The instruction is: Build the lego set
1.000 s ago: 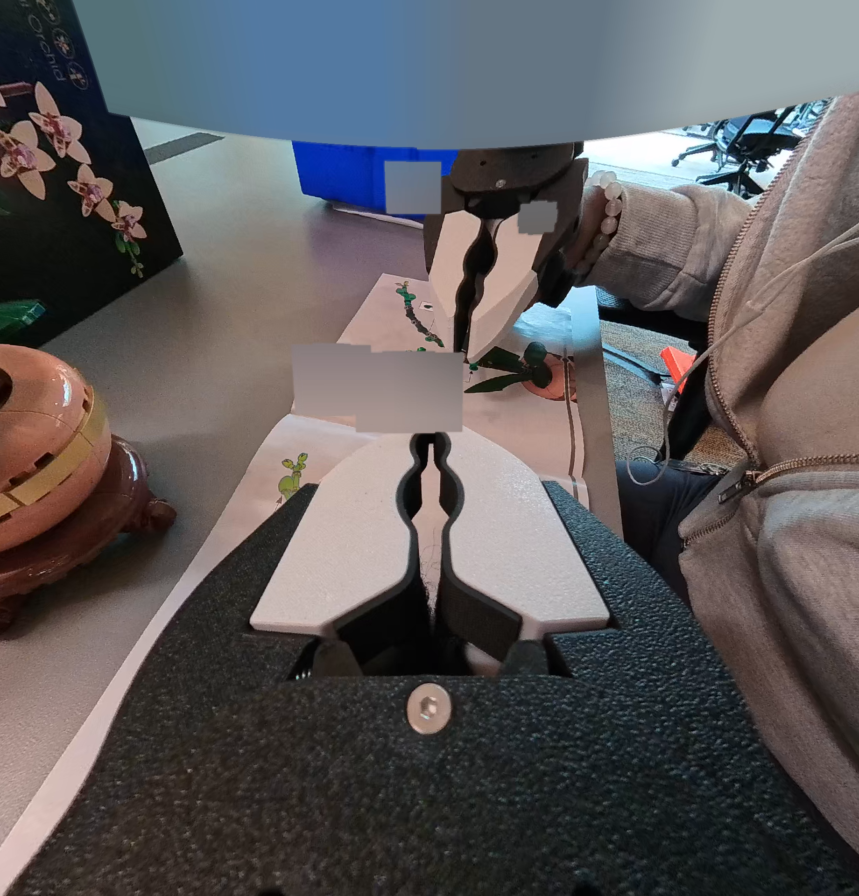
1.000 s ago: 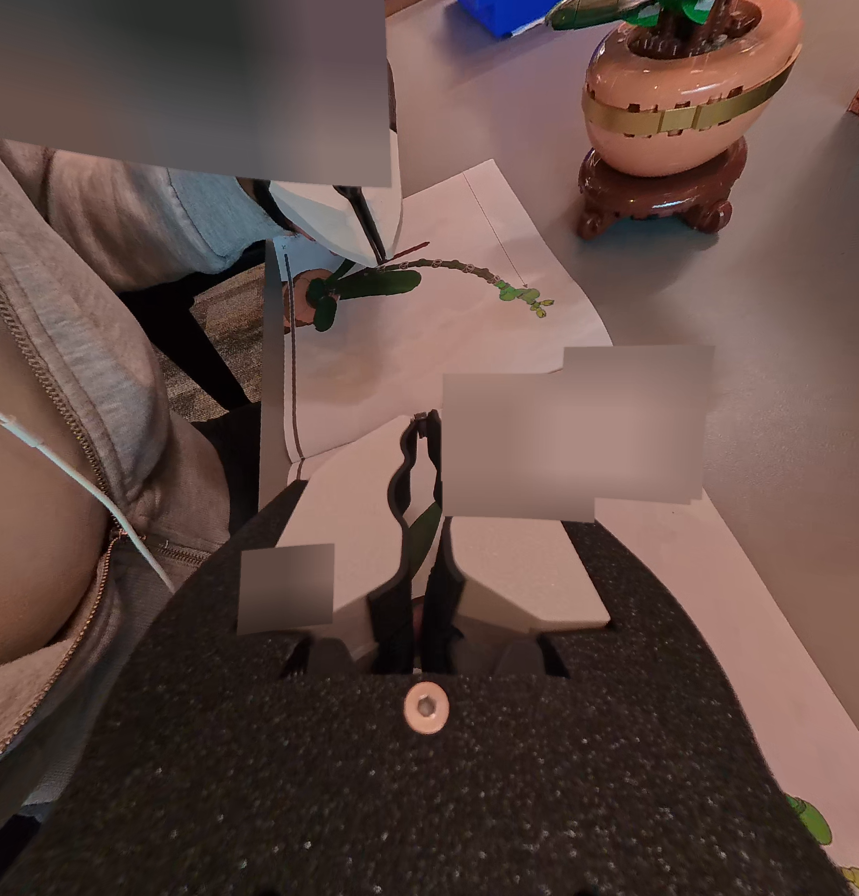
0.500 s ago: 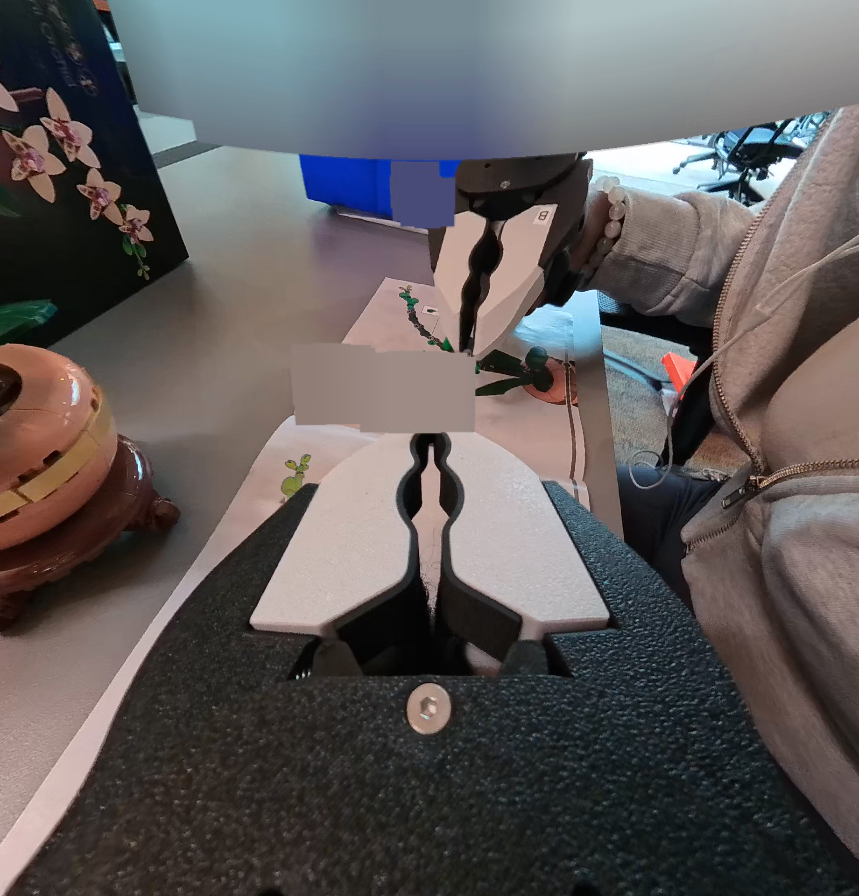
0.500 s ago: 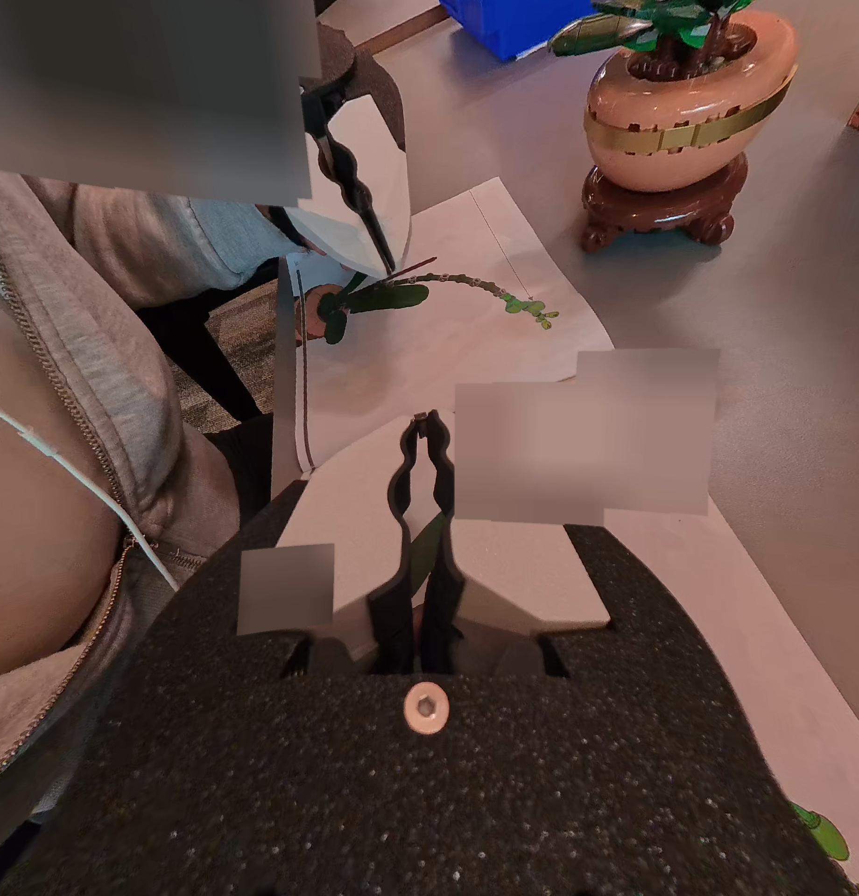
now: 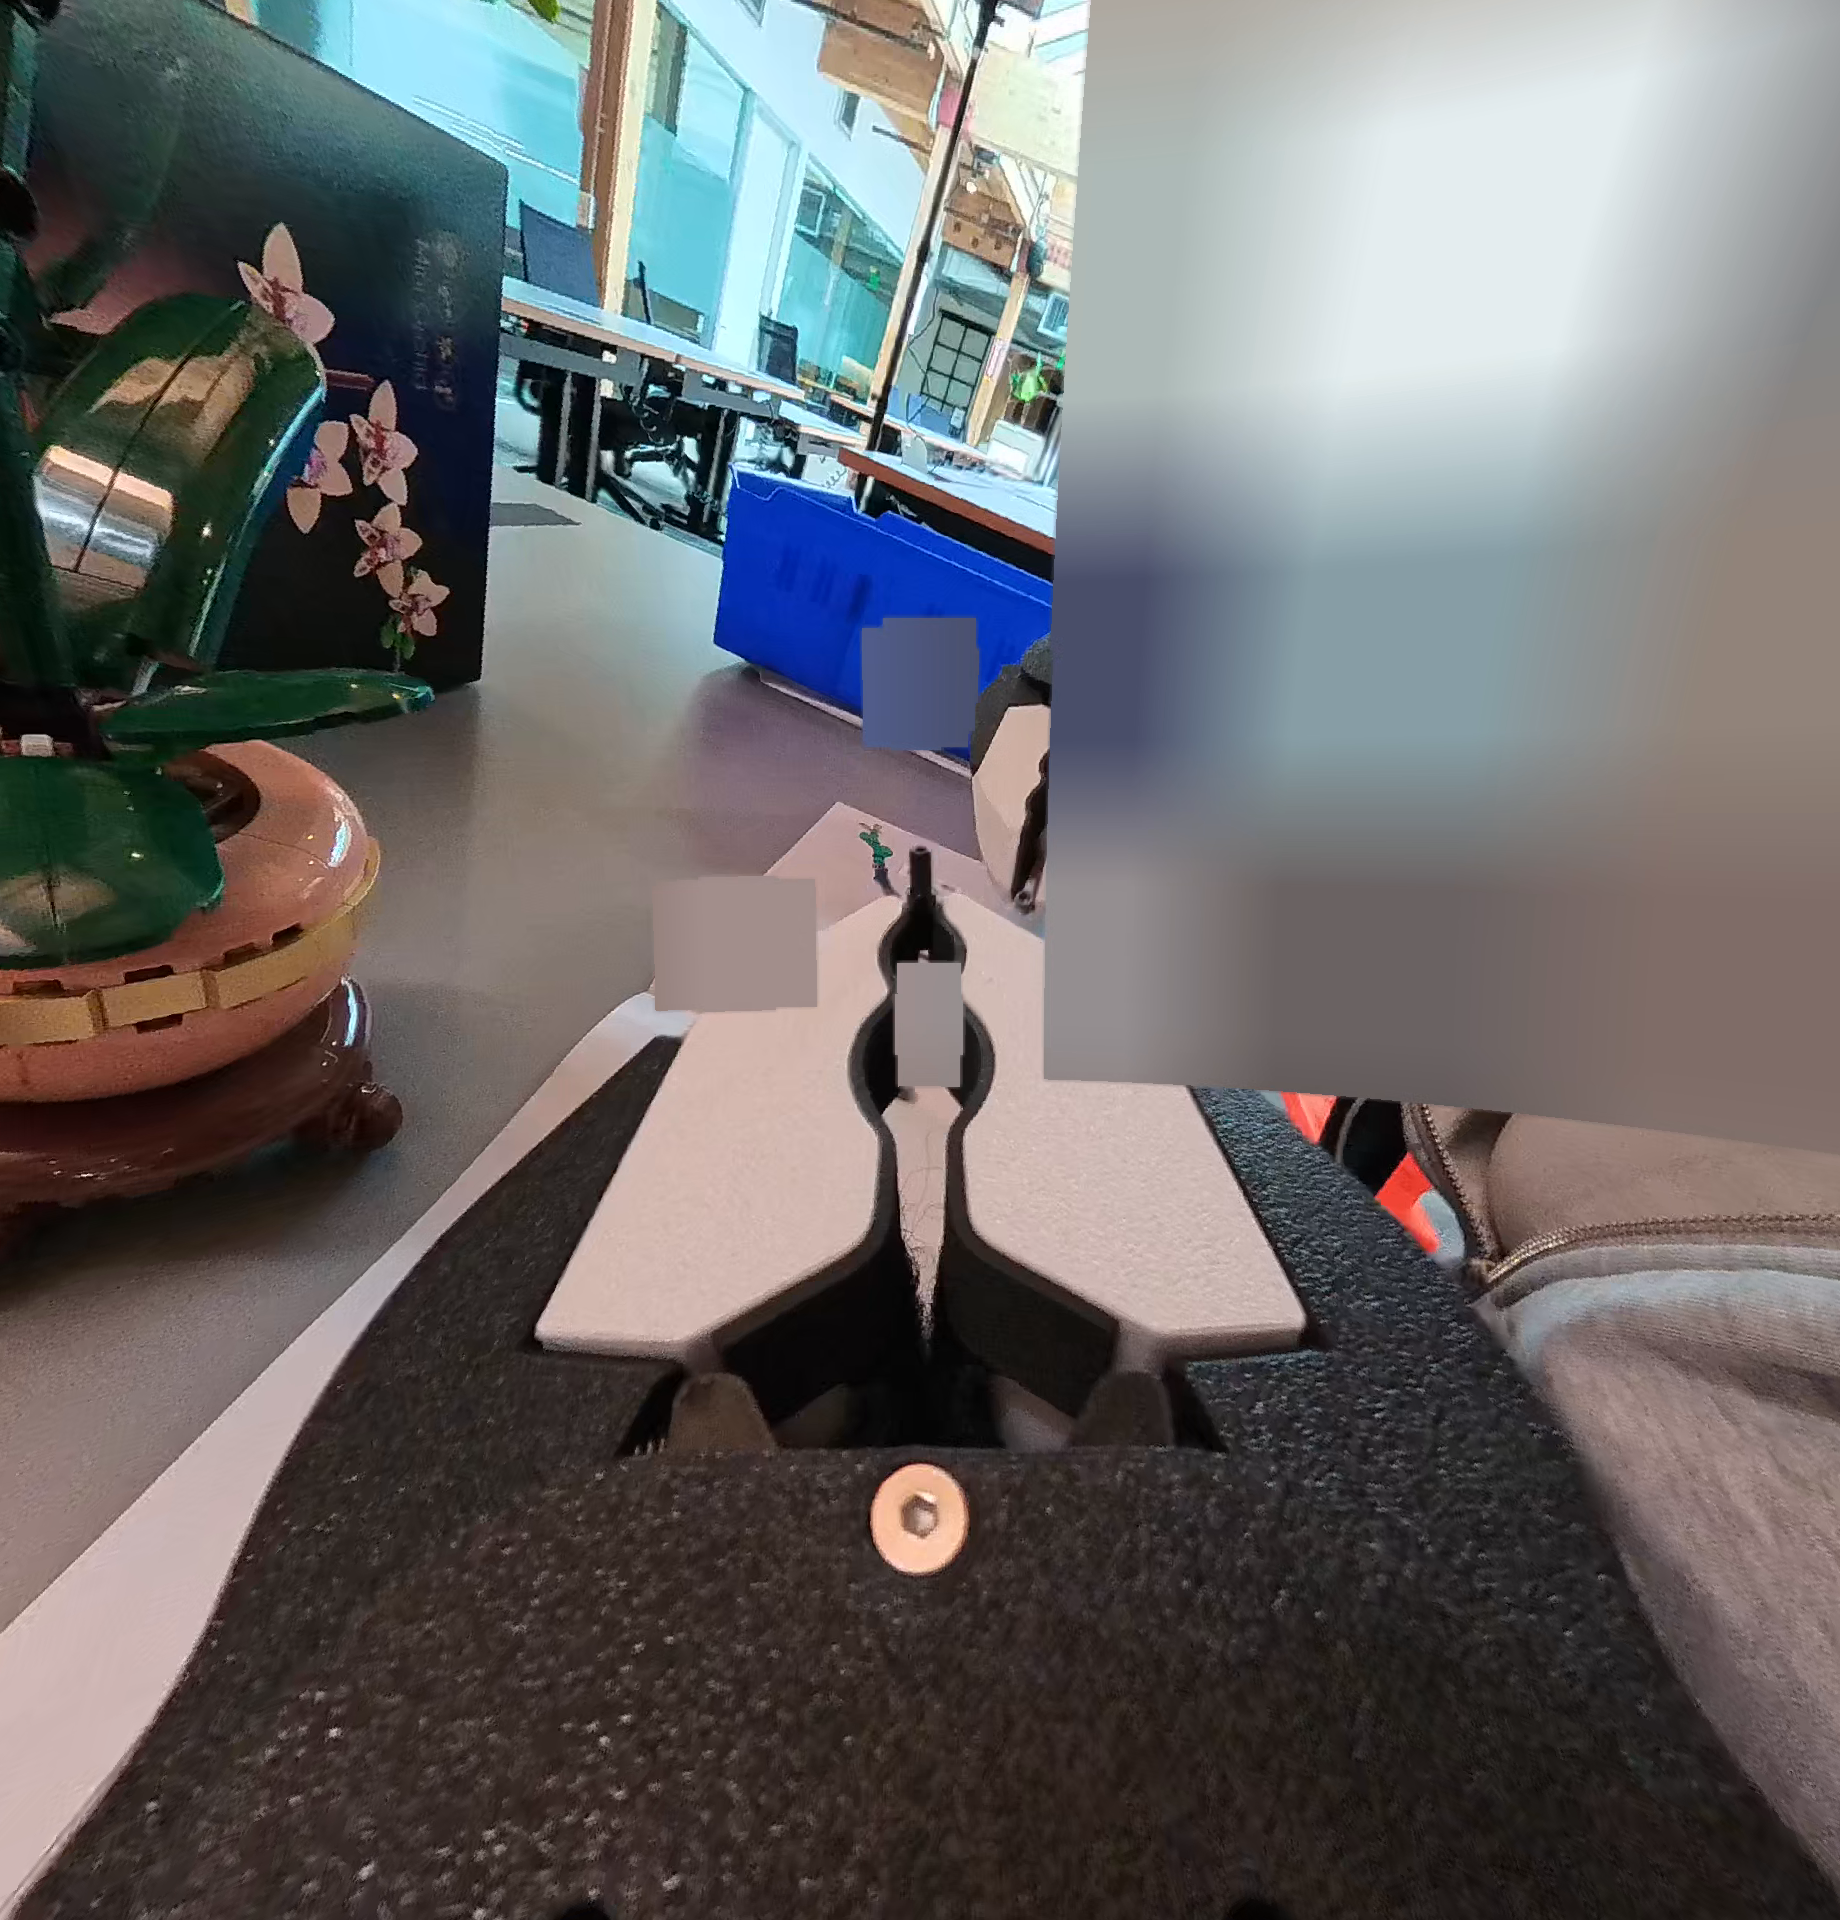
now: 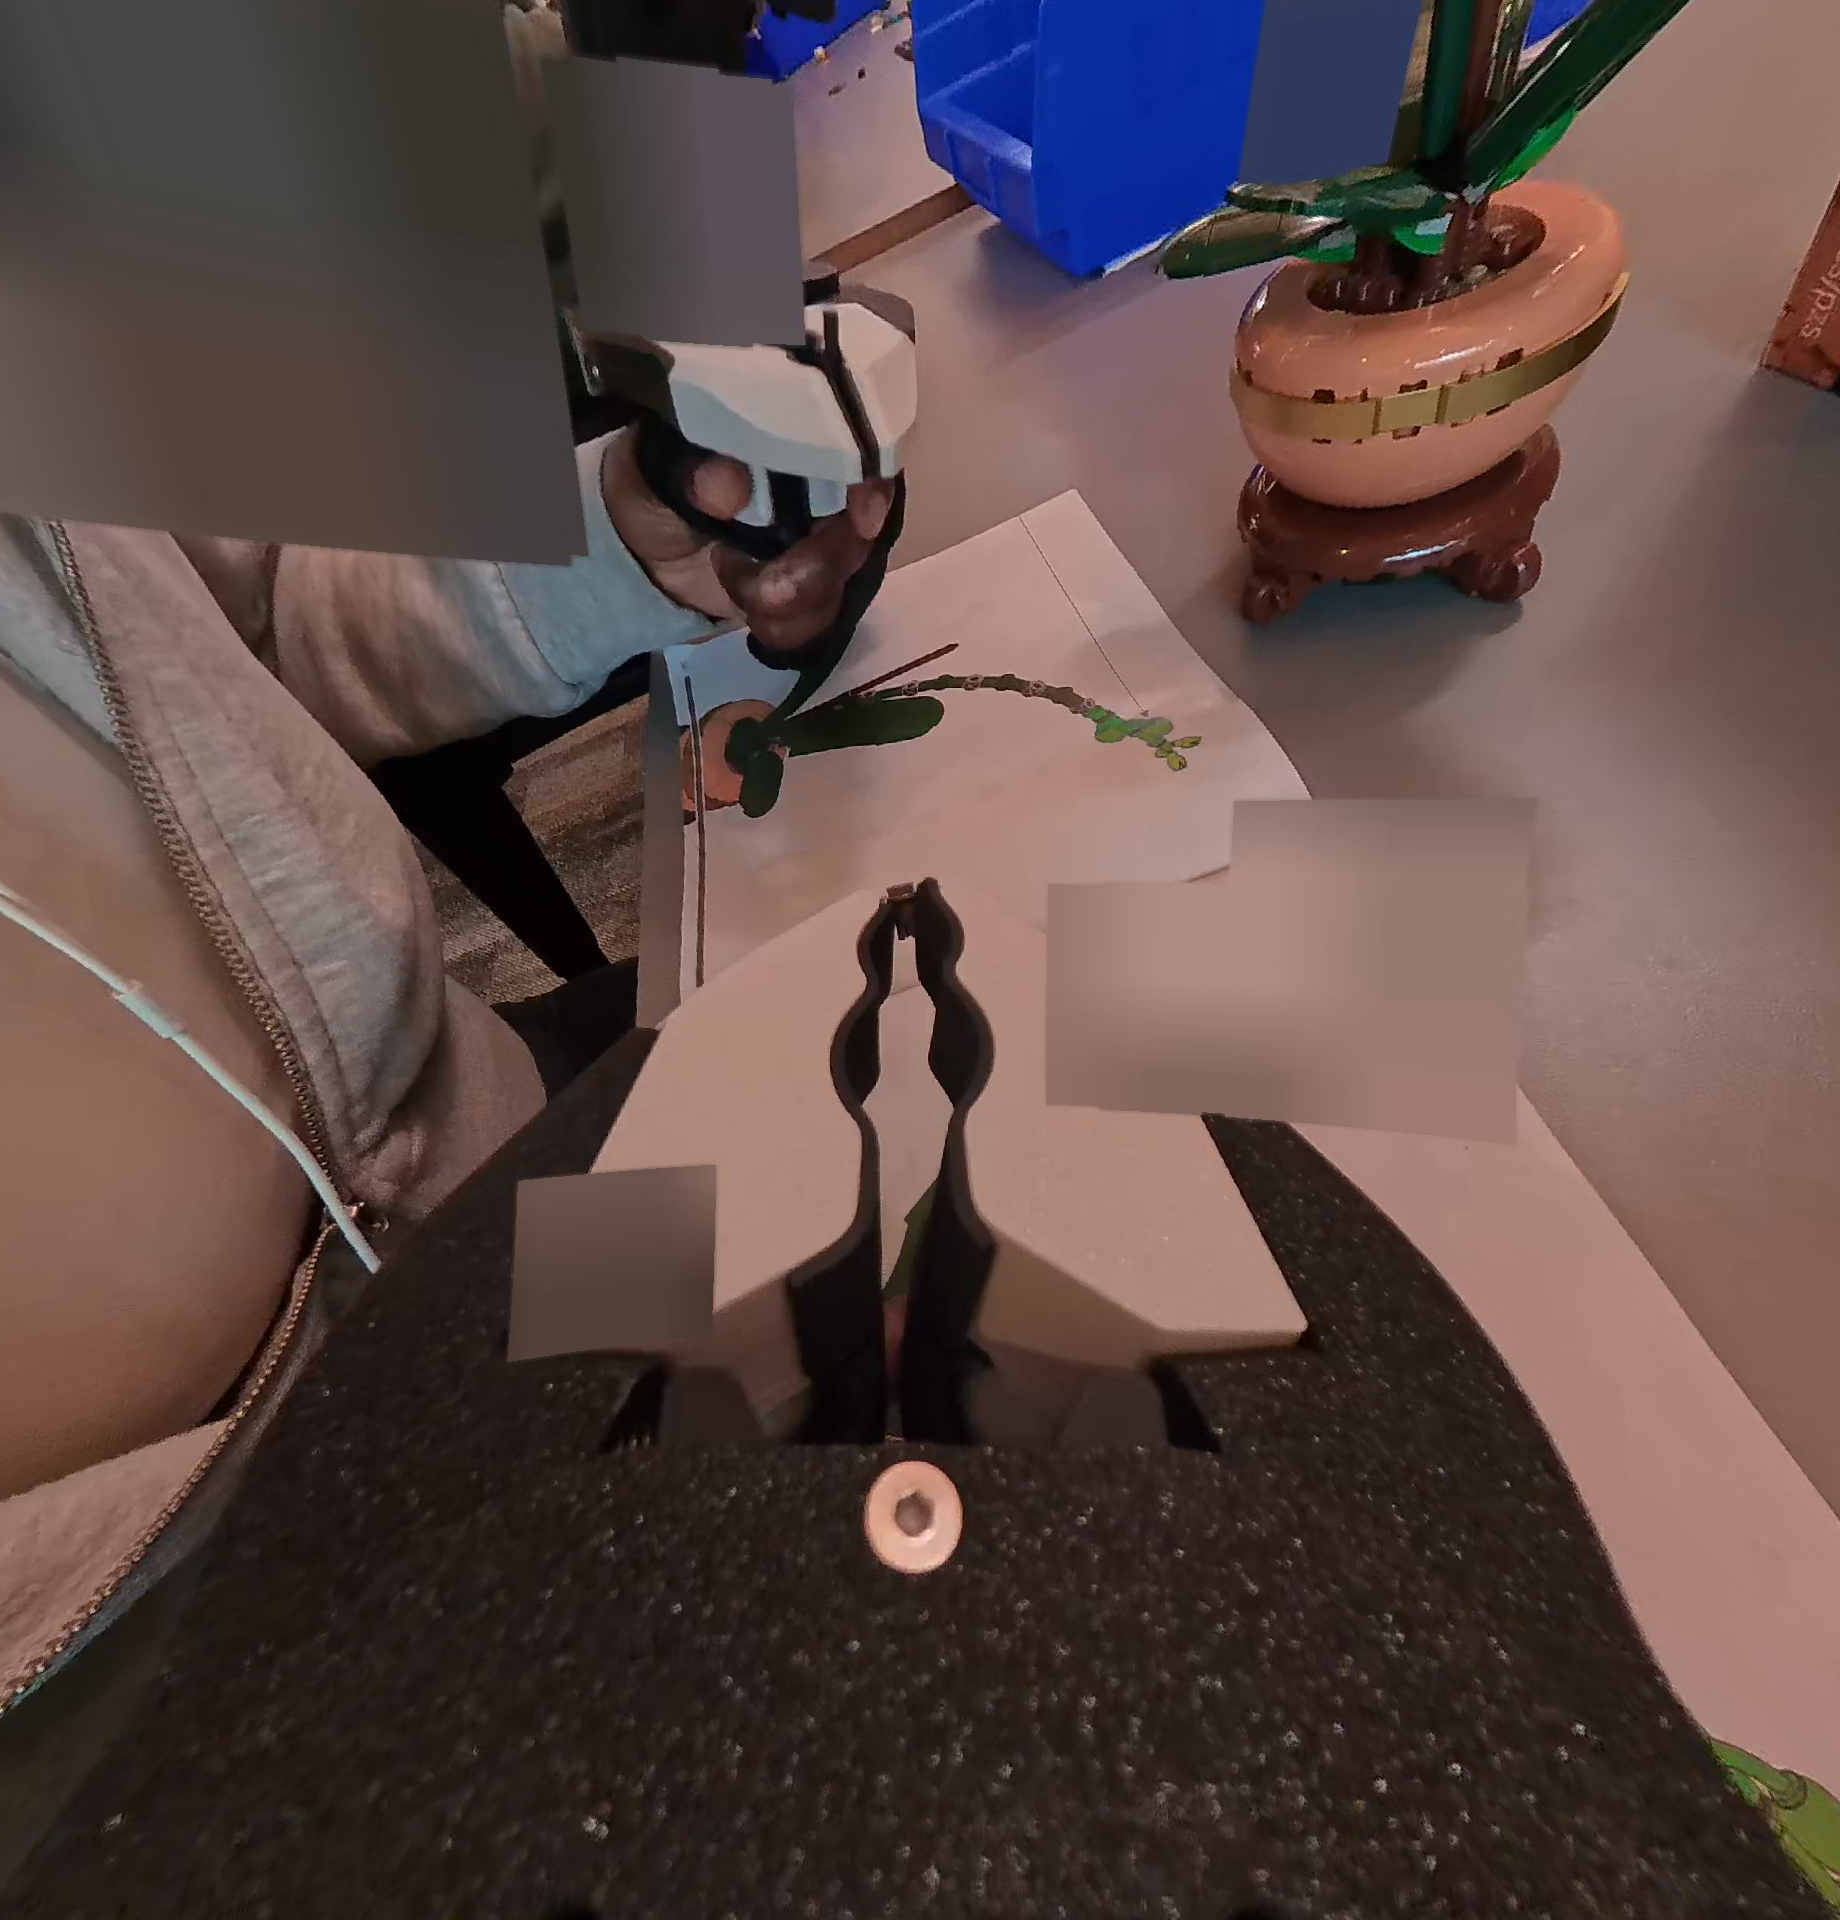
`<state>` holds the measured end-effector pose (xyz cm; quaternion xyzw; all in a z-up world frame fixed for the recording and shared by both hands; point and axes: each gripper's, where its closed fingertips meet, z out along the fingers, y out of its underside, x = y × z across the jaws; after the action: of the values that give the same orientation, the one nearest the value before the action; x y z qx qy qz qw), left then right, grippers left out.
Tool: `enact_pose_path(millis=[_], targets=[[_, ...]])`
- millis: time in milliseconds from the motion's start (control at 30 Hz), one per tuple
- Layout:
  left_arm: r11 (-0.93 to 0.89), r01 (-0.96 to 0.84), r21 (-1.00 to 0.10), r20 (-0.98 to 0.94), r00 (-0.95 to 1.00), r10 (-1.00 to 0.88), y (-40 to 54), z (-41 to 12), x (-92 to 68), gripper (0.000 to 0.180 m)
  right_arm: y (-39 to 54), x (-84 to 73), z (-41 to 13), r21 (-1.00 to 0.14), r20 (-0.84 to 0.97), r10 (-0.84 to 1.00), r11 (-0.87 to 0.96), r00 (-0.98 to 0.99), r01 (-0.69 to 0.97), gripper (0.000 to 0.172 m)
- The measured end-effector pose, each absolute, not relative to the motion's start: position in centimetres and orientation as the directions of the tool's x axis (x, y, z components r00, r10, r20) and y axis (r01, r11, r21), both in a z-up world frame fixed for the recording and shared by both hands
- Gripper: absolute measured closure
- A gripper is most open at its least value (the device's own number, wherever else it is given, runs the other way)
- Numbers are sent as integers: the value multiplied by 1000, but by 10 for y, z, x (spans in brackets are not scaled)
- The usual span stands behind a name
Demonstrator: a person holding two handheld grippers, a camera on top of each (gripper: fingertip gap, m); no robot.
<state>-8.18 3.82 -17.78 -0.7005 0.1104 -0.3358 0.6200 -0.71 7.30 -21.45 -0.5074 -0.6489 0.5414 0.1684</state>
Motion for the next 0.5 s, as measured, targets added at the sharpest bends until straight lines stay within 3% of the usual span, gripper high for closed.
enact_pose_path(millis=[233,500], targets=[[-227,138,-964,248,775,-581,38,-189,-72,180,74,-9,-212,-874,-354,836,-135,-420,467,168],[-230,116,-966,232,778,-583,38,-190,-70,180,74,-9,-213,-871,-360,833,-140,-420,470,168]])
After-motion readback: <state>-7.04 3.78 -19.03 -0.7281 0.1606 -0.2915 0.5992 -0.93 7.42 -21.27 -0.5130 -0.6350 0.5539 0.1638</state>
